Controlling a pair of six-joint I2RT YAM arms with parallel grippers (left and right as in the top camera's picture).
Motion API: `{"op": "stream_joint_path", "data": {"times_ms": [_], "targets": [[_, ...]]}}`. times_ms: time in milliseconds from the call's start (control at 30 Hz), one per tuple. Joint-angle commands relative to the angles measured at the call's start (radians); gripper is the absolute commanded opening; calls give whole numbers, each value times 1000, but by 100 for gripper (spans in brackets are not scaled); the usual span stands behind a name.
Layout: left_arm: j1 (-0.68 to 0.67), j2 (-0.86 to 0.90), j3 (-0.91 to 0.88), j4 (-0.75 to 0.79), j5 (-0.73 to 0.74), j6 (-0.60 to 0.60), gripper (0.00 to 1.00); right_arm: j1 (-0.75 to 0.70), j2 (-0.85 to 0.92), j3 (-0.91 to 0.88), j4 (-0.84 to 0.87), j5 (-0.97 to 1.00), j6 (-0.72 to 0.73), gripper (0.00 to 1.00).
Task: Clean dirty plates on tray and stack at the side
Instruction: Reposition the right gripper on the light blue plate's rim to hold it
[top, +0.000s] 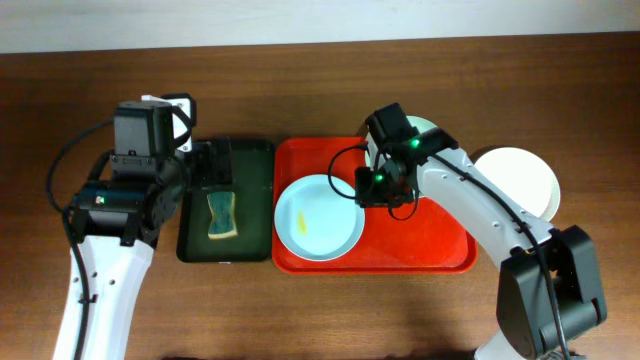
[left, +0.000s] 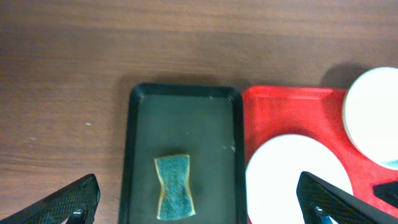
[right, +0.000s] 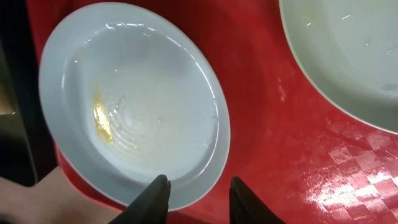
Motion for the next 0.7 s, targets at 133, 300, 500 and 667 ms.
{"op": "stream_joint_path", "data": {"times_ms": [133,300,500,667], "targets": [[0,27,-6,-148,100,-5,99,6,-4,-117,105,30,8,33],[0,55,-23,-171,100,-5,99,6,-4,-184,197,30,30,28],[0,93,-23,-180,100,-5,99,6,-4,-251,297,20,38,26],[0,114,-23,-180,100,-5,99,6,-4,-279,352,20,58,24]]}}
